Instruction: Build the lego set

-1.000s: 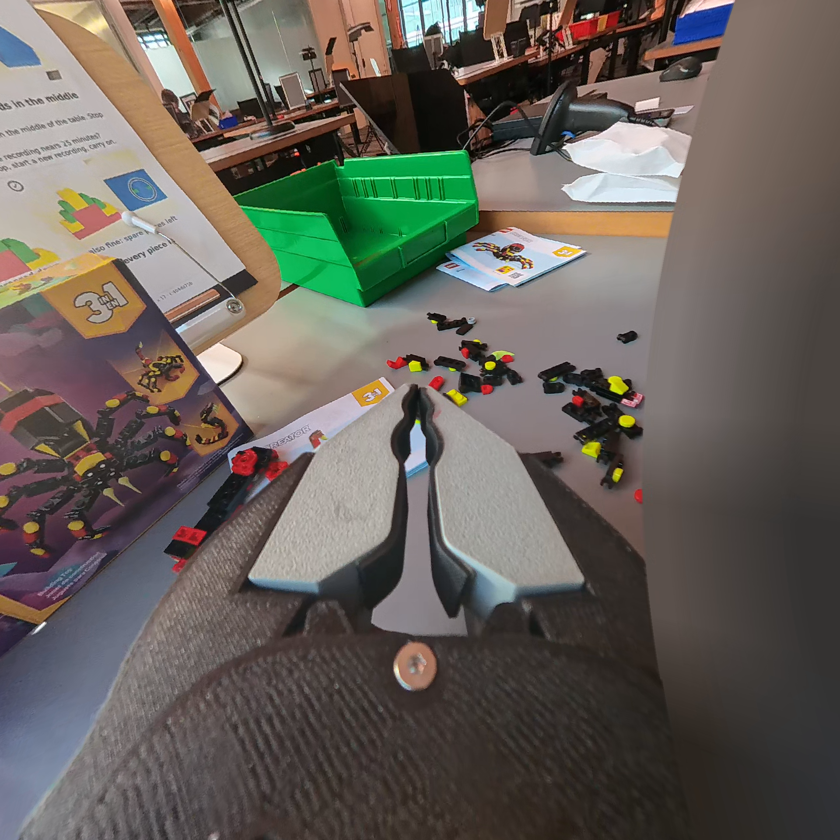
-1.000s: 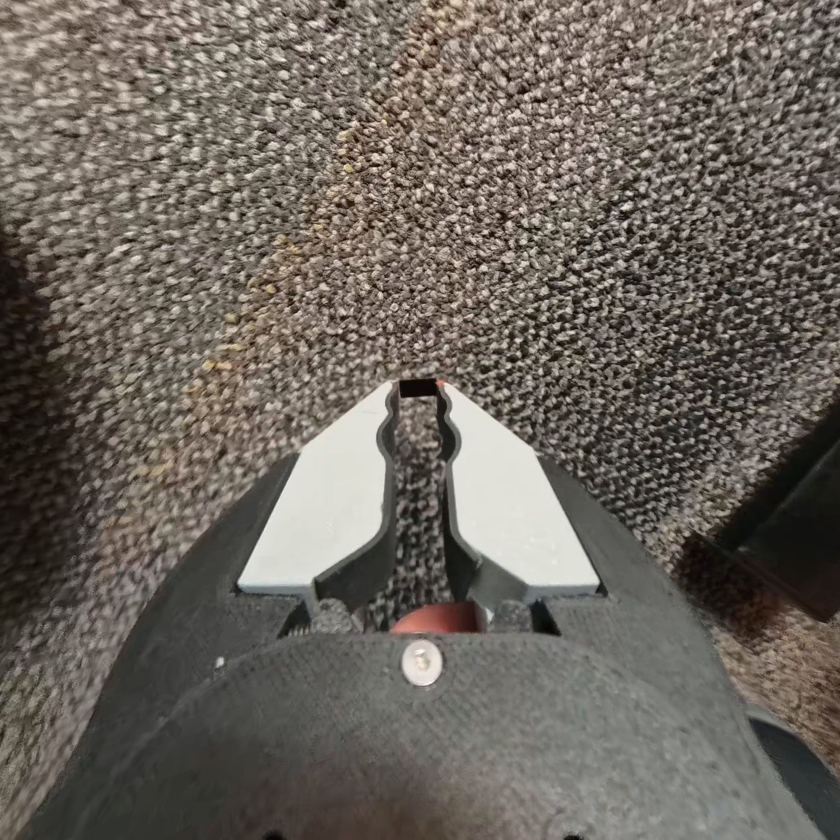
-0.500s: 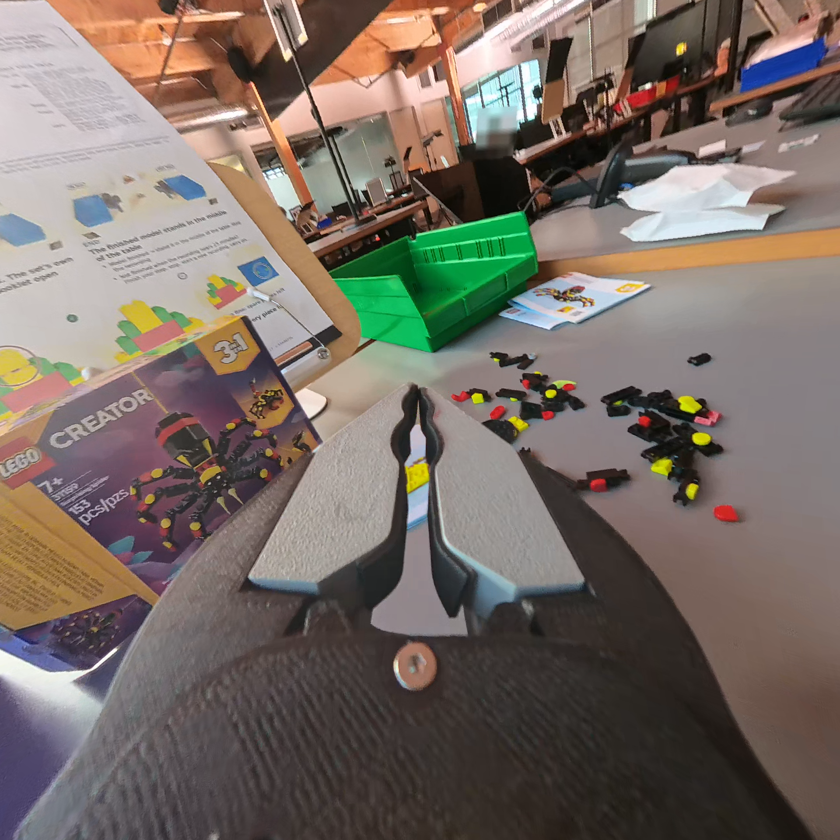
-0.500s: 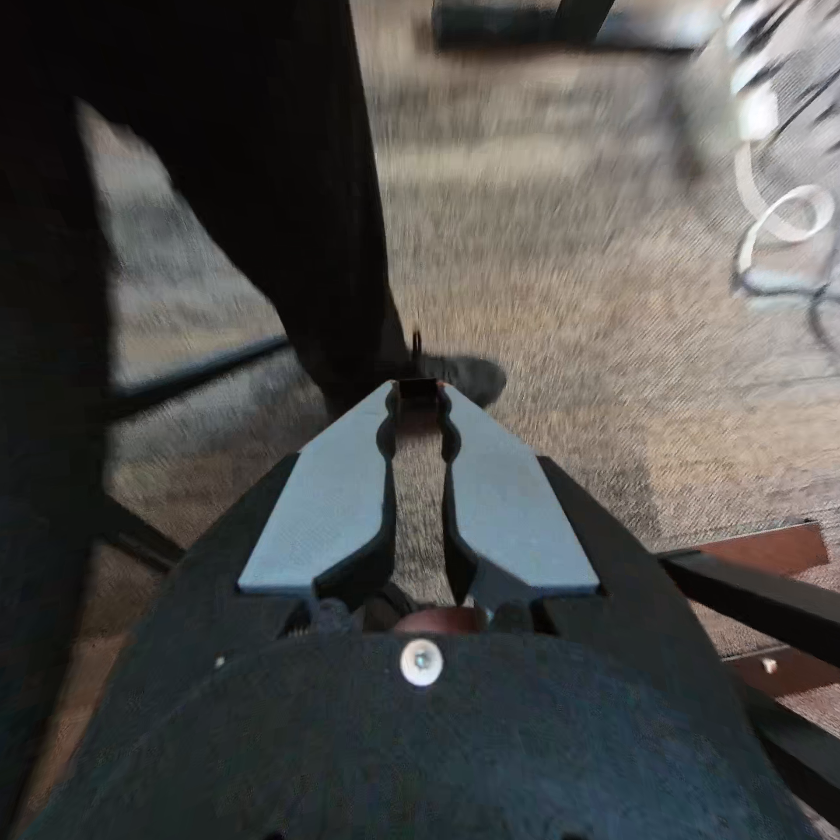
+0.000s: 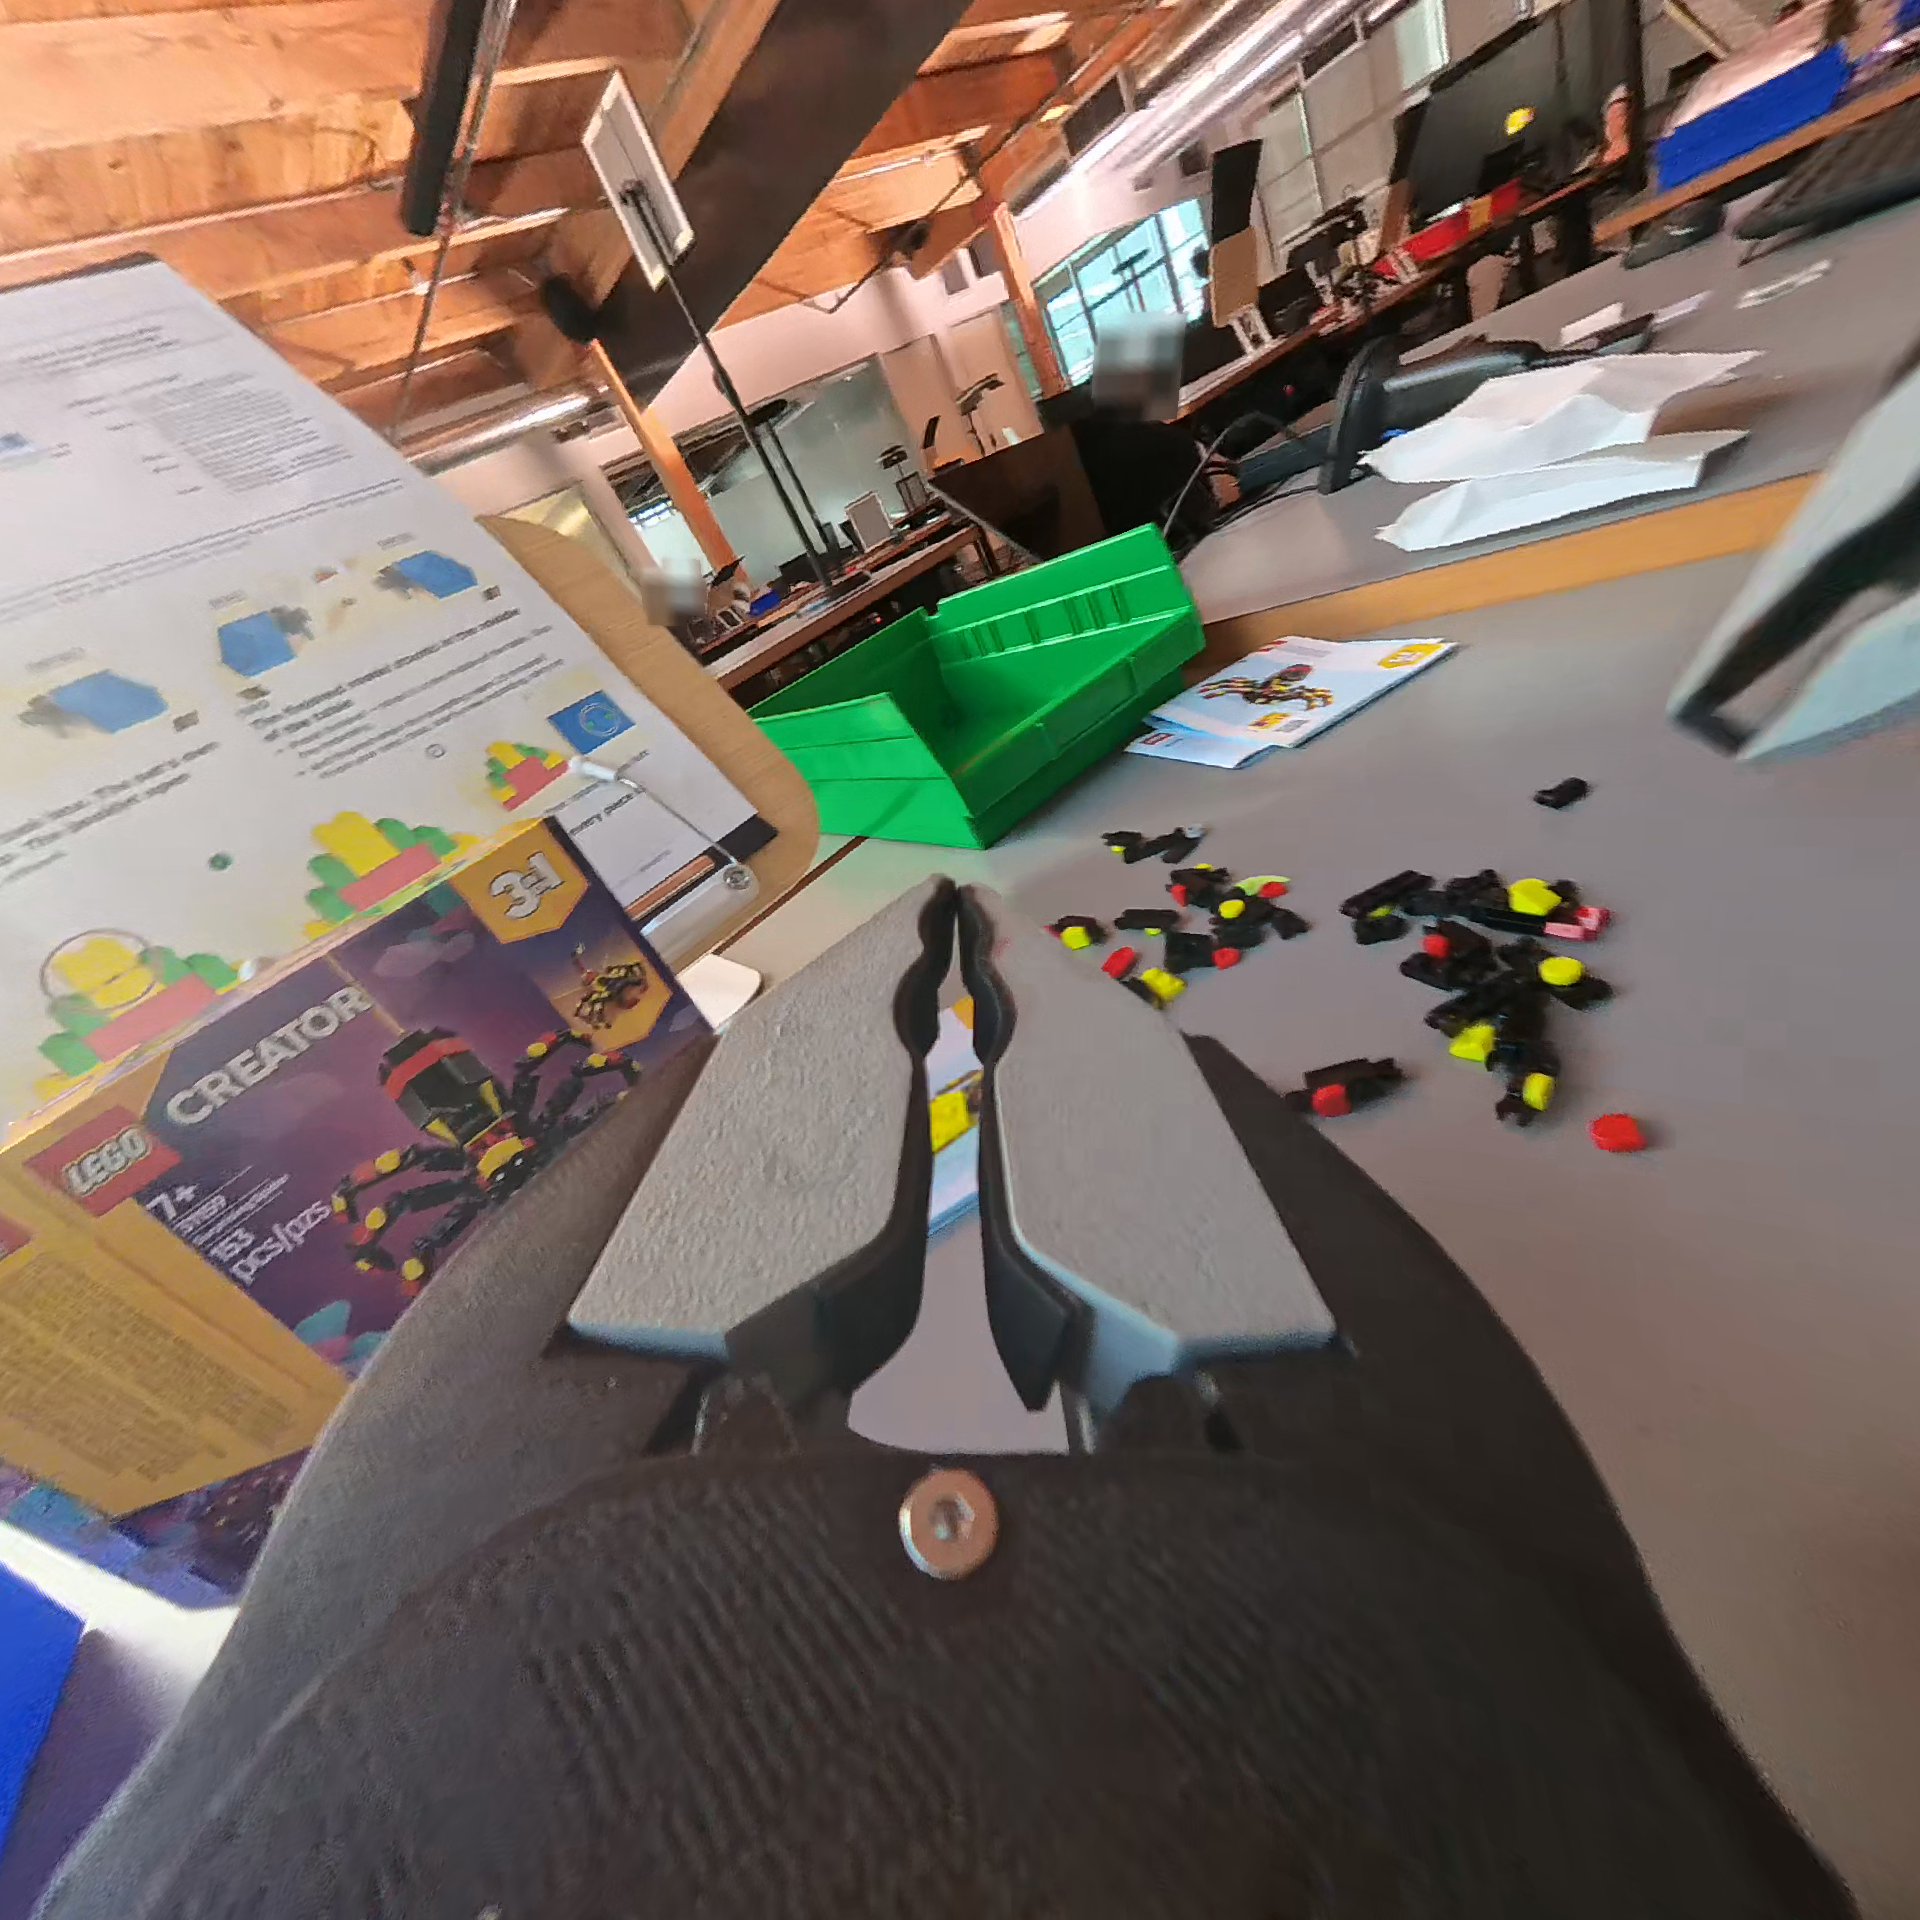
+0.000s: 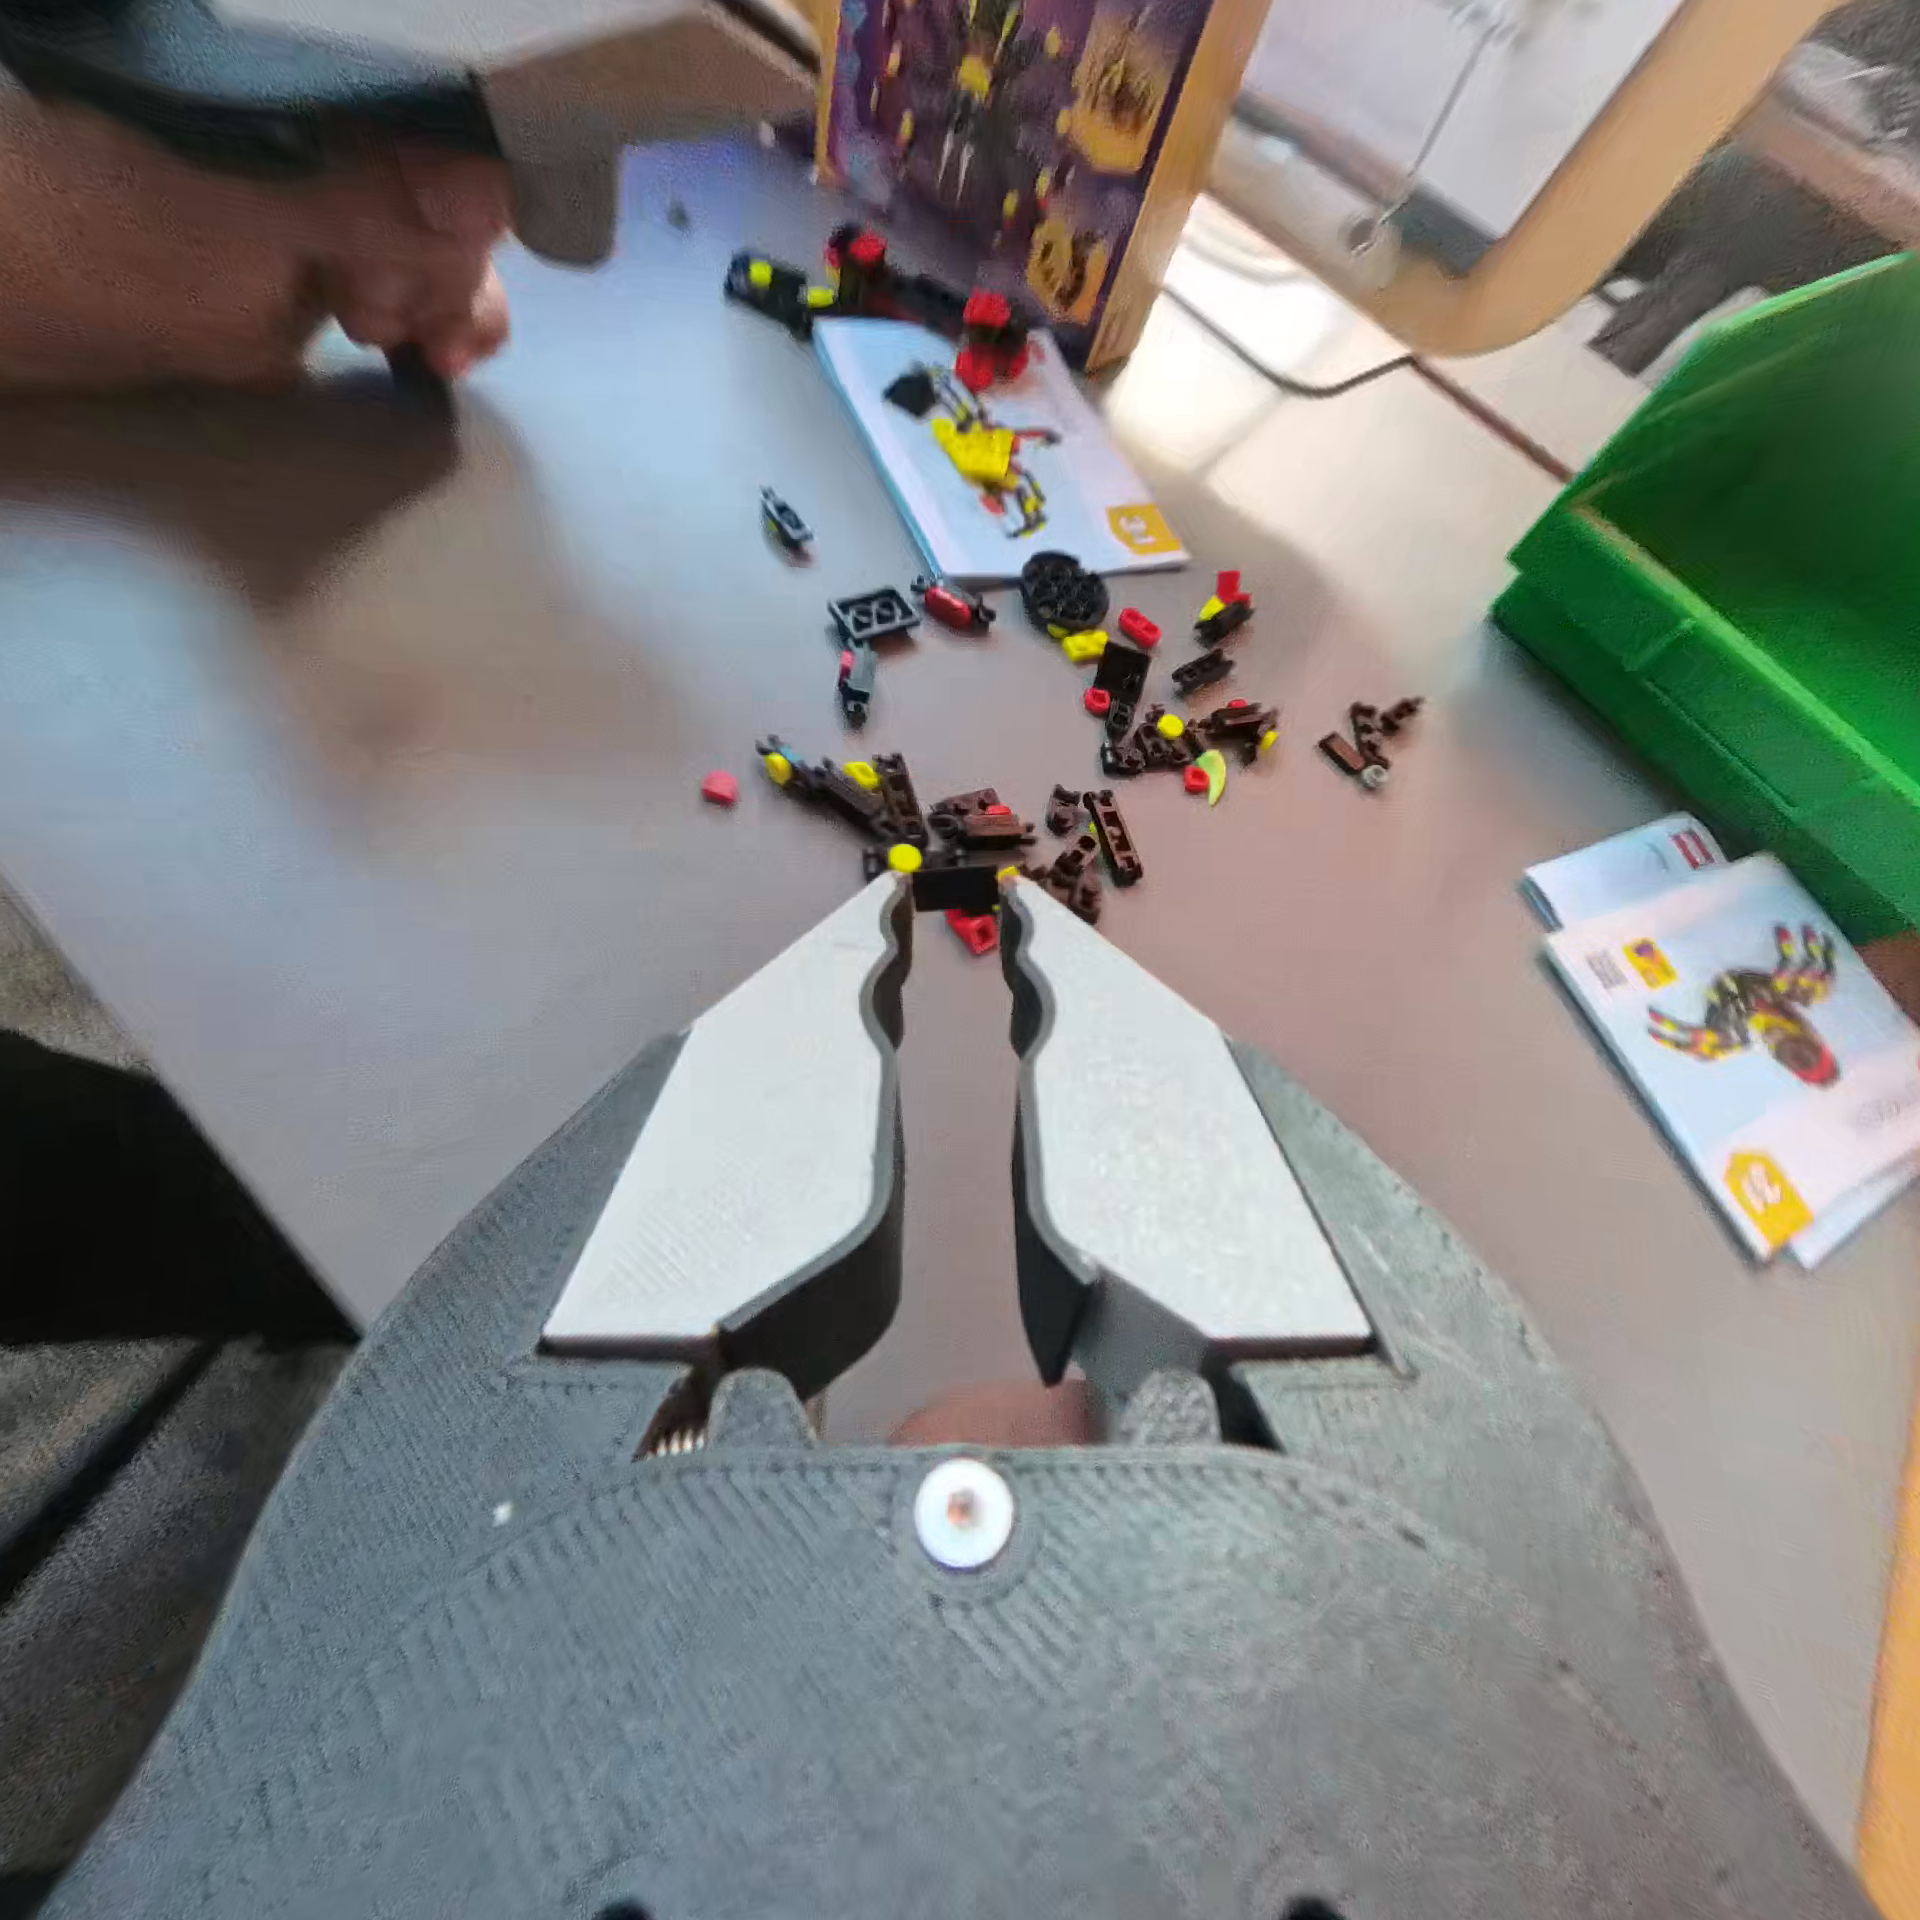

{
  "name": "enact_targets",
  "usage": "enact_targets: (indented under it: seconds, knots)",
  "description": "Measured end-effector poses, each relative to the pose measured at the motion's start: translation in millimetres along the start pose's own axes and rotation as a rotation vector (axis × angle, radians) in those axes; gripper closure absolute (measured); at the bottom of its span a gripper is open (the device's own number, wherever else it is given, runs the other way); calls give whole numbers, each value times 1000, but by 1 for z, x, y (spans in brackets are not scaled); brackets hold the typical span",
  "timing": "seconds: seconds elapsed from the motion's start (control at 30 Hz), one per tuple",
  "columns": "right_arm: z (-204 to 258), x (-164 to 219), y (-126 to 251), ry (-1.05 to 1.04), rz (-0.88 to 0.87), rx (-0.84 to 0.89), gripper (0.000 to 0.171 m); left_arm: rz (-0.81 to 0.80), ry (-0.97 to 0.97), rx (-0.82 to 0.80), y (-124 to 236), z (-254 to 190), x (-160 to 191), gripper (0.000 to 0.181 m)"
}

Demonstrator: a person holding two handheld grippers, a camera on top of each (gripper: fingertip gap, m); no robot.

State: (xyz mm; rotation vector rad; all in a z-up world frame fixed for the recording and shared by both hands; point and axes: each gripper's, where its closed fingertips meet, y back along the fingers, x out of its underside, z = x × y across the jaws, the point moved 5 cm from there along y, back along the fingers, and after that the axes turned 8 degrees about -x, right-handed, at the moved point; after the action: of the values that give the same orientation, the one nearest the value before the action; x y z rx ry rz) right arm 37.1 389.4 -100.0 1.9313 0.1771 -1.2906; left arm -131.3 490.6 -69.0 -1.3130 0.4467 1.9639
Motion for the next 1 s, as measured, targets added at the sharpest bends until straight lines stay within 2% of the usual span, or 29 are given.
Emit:
enact_targets:
  seconds: [0.03, 0.13, 0.27, 0.33, 0.43, 0.57, 0.63, 0.77, 0.9, 1.0]
  knots:
    - [-6, 1, -9, 42, 8, -23, 158, 0, -12, 10, 0, -3, -1, 181]
    - [-30, -4, -33, 136, 18, -100, 158, 7, -17, 27, -5, -9, -1, 181]
    - [-39, 2, -58, 2, 153, -498, 142, 26, 168, 101, -11, -14, -6, 181]
    - [-49, 5, -62, 24, 153, -489, 130, 11, 205, 130, -8, -16, -9, 181]
    - [-60, -5, -52, 89, 17, -464, 137, -16, 241, 160, -6, -21, -14, 181]
    - [-63, 3, -43, 160, 17, -566, 136, 1, 253, 176, -8, -21, -13, 181]
    - [-74, 3, -45, 159, -63, -522, 136, 5, 284, 178, -10, -17, -11, 181]
    - [-92, -19, -40, 36, -330, -449, 136, 7, 313, 196, -10, -16, -11, 181]
    - [-115, -25, -29, 97, -492, -192, 147, -5, 277, 223, -9, -20, -12, 181]
    - [-140, -20, -23, 143, -494, 27, 152, -9, 287, 198, -11, -15, -10, 181]
